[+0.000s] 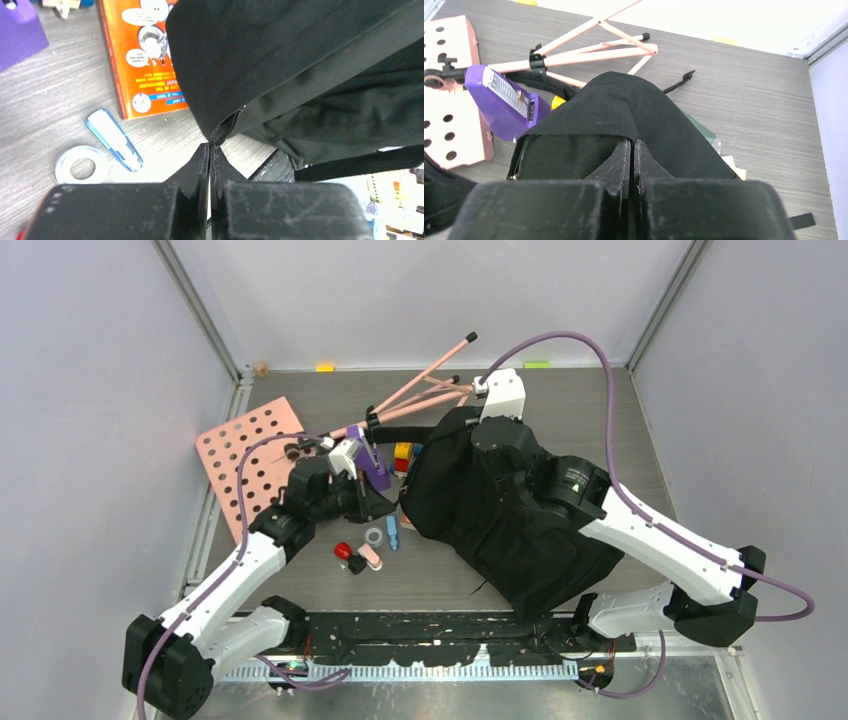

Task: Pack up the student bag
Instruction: Unzip the student bag at the center of the board.

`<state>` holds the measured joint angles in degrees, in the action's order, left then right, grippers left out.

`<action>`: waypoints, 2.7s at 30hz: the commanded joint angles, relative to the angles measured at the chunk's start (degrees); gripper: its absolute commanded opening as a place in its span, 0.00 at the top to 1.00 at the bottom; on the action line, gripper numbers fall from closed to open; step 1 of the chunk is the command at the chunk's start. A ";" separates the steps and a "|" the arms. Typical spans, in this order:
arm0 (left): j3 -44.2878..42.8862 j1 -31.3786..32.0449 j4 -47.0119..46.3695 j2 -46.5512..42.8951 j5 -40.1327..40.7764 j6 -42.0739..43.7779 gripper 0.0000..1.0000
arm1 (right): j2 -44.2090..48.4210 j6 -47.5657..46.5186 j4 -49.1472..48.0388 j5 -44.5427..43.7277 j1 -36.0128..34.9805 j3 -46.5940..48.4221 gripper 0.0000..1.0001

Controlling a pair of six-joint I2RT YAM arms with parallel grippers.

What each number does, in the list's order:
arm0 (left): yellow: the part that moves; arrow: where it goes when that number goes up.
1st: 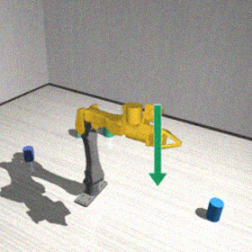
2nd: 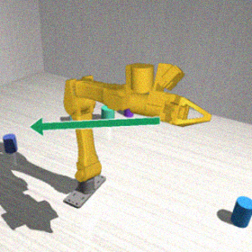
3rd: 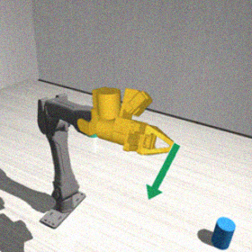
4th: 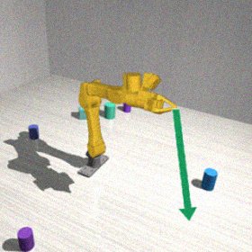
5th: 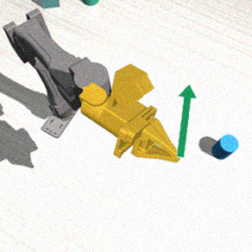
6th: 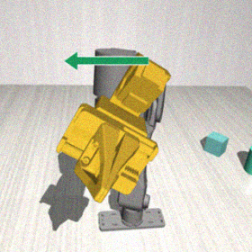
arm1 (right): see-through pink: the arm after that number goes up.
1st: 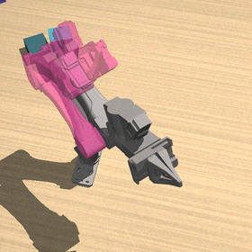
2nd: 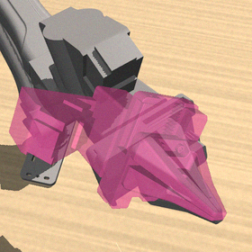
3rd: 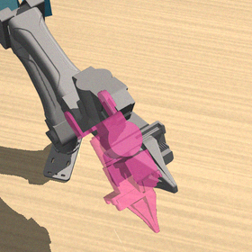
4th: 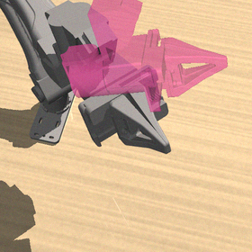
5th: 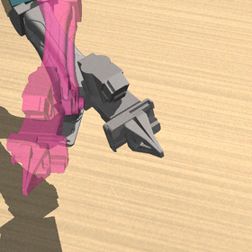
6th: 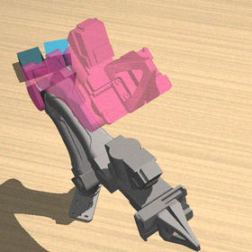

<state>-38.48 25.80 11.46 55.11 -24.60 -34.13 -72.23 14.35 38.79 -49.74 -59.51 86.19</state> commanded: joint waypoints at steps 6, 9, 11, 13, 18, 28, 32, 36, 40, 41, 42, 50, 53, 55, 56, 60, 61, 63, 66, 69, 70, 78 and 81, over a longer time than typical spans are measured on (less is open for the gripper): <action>3.12 -0.23 6.26 -3.59 -3.13 0.01 1.00 | -3.07 -8.83 -19.97 -11.45 0.37 3.98 1.00; 4.08 -0.23 6.33 -3.78 -3.78 -0.33 1.00 | -3.53 -9.22 -23.98 -11.60 0.36 3.38 1.00; 4.99 -0.18 6.33 -3.94 -3.79 -0.83 1.00 | -3.49 -8.73 -26.05 -11.55 0.36 2.89 0.99; 5.81 -0.07 6.17 -4.31 -3.68 -1.29 1.00 | -3.32 -8.27 -28.05 -11.60 0.31 2.40 1.00; 7.76 1.99 2.53 -4.49 -3.96 -3.29 1.00 | -2.25 -7.37 -32.18 -10.13 0.40 -0.04 1.00; 7.76 15.32 -6.78 2.09 4.71 -6.56 1.00 | 0.01 -6.21 -38.30 -9.26 0.34 -3.24 1.00; 8.71 18.51 -10.55 2.94 8.81 -8.10 1.00 | 0.34 -6.08 -40.56 -9.83 0.39 -3.72 1.00; 11.36 22.19 -16.77 4.00 11.60 -11.22 1.00 | 0.62 -6.46 -43.19 -10.52 0.36 -4.56 1.00; 11.95 26.73 -21.12 7.02 14.75 -12.68 1.00 | 0.97 -7.49 -46.86 -11.41 0.34 -5.87 1.00; 11.75 27.53 -21.68 7.86 15.38 -12.85 1.00 | 1.05 -7.78 -47.43 -11.51 0.35 -6.04 1.00; 11.62 28.28 -22.38 8.58 16.03 -13.15 1.00 | 1.17 -7.90 -48.55 -11.65 0.35 -6.39 1.00; 10.55 30.01 -23.21 8.47 22.36 -13.05 1.00 | 1.45 -8.77 -50.53 -11.69 0.35 -7.85 1.00; 6.26 29.92 -14.28 5.60 24.94 -10.15 0.84 | 3.14 -9.50 -50.49 -9.64 0.34 -9.62 1.00; 2.79 29.92 -6.50 3.62 27.09 -7.59 0.62 | 4.53 -10.04 -49.82 -8.15 0.35 -10.76 1.00; 0.77 29.82 -2.54 2.74 27.99 -6.55 0.53 | 4.98 -10.26 -49.53 -7.77 0.35 -11.12 1.00; -8.99 29.23 13.00 1.37 29.94 0.59 0.31 | 7.03 -10.93 -45.93 -5.35 0.33 -11.64 1.00; -11.82 29.05 16.18 1.69 30.63 2.50 0.28 | 7.46 -11.01 -44.51 -4.53 0.35 -11.48 1.00; -17.83 28.20 22.08 2.85 32.40 6.30 0.23 | 8.20 -11.02 -42.57 -2.63 0.29 -11.11 1.00; -25.80 25.97 26.89 5.22 32.86 11.45 0.18 | 9.14 -10.97 -39.65 0.90 0.35 -10.10 1.00; -32.88 23.34 28.29 7.64 33.10 16.59 0.14 | 9.79 -10.58 -34.73 4.81 0.35 -9.38 1.00; -34.63 22.38 27.69 8.30 33.06 19.01 0.12 | 10.39 -10.04 -34.04 5.39 0.36 -9.49 1.00; -44.07 14.09 22.41 15.59 18.95 28.70 0.01 | 13.25 -7.97 -29.34 16.53 0.40 -7.70 1.00; -45.17 13.23 20.86 17.21 13.45 29.89 0.03 | 13.61 -7.85 -27.72 19.10 0.34 -6.64 1.00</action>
<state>-80.90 40.16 35.20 70.81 -1.15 -9.50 -60.95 5.02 13.13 -37.01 -59.13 74.70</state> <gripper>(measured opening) 0.985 0.043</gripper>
